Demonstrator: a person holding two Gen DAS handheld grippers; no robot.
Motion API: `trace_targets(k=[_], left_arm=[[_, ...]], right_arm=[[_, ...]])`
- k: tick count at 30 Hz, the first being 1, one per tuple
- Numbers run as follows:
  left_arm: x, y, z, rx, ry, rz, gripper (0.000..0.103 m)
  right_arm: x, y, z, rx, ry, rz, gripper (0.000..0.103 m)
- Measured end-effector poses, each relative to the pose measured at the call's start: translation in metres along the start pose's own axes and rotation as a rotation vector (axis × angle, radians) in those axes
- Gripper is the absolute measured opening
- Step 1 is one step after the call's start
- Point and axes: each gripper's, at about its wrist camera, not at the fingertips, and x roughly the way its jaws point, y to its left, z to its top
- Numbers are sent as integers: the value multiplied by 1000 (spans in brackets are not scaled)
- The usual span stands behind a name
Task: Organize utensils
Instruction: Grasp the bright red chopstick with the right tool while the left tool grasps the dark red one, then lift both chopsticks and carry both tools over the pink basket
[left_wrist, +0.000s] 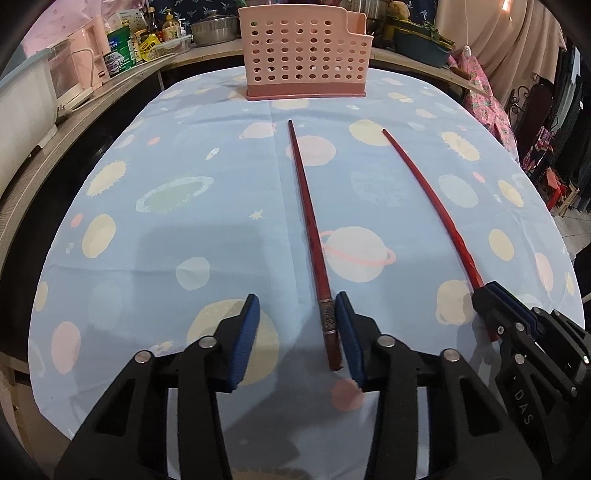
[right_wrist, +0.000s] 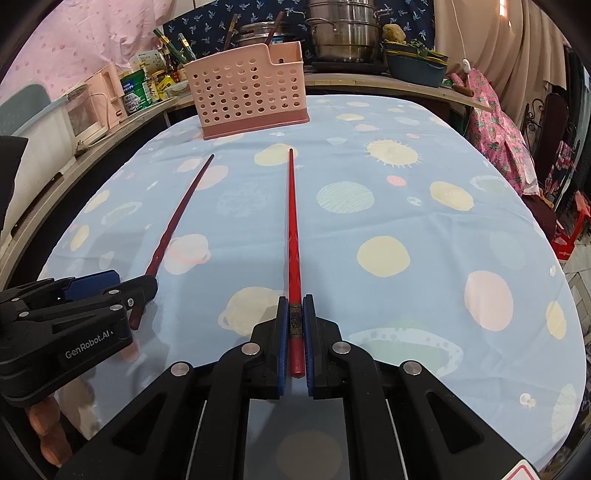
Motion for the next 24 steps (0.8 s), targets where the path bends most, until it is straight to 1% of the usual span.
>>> trace_targets(k=[2,3,4,5,8,14,19,24], left_arm=[[-1,0,0,-4,4,-16,20],[-1,0,0,-5,6,-23,17],[-2,1,0,-8,11,-34,10],[-2,2,0,-10,14,-40,8],[-2,5,1,-26,27,-64,7],[-7,9,3,-43,34,-80,7],[-26,14,10,-52,-4,-91,7],[-51,22,27,-63,-67,-97,7]], right_arm=[[0,0,0,0,-1,-1,7],[0,0,0,0,-1,-1,7],[0,0,0,0,-1,-1,7],[0,0,0,0,0,0,7],[0,0,-1,1,0,2,7],[-3,-1,-2,14,1,16,7],[-16,1,5,17,-25,23,7],[-38,0,26,26,-83,40,7]])
